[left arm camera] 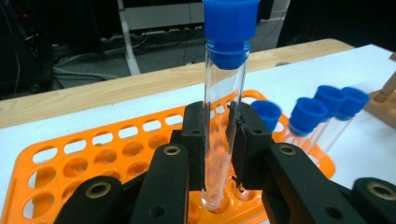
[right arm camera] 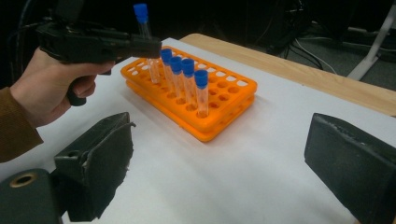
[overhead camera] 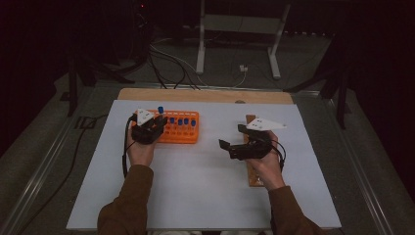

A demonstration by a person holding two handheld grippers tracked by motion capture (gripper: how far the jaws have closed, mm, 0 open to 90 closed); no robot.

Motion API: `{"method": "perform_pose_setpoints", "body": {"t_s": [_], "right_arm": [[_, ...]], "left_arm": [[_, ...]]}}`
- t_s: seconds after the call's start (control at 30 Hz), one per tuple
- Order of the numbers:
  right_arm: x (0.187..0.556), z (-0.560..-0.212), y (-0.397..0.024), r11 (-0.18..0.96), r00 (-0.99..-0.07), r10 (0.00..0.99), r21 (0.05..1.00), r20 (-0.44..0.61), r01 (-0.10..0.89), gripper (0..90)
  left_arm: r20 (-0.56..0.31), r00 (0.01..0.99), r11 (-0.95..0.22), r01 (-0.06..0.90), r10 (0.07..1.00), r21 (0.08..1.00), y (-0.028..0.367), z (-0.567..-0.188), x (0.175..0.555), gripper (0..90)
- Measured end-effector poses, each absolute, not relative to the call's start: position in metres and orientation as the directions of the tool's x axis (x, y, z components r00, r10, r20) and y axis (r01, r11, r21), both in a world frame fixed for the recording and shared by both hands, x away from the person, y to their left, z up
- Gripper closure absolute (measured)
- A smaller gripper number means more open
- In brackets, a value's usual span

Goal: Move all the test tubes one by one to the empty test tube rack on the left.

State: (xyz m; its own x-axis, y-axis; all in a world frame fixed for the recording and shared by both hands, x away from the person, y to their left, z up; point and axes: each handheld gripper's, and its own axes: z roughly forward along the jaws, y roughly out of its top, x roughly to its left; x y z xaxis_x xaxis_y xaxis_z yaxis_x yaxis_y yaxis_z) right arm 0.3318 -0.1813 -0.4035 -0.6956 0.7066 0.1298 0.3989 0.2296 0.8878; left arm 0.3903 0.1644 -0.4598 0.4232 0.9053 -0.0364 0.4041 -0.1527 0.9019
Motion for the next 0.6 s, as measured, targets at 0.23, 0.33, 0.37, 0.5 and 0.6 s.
{"method": "perform_pose_setpoints", "body": {"t_s": [0.23,0.33,0.37,0.5,0.6], "right_arm": [[0.331,-0.404,-0.185,0.218,-0.692,0.709,0.892,0.133,0.396,7.9],[0.331,-0.405,-0.185,0.221,-0.693,0.708,0.892,0.132,0.395,7.9],[0.331,-0.405,-0.185,0.221,-0.694,0.708,0.892,0.131,0.394,7.9],[0.331,-0.405,-0.185,0.221,-0.695,0.707,0.892,0.131,0.394,7.9],[0.330,-0.405,-0.184,0.222,-0.697,0.705,0.893,0.131,0.392,7.9]], "left_arm": [[-0.028,0.415,-0.159,0.410,0.909,0.898,0.162,-0.465,0.394,77.3],[-0.033,0.413,-0.157,0.418,0.910,0.895,0.161,-0.468,0.395,77.3],[-0.037,0.414,-0.155,0.420,0.910,0.894,0.161,-0.470,0.396,77.4],[-0.040,0.419,-0.154,0.420,0.907,0.894,0.160,-0.472,0.396,77.3],[-0.040,0.424,-0.161,0.427,0.905,0.890,0.158,-0.477,0.395,77.3]]}}
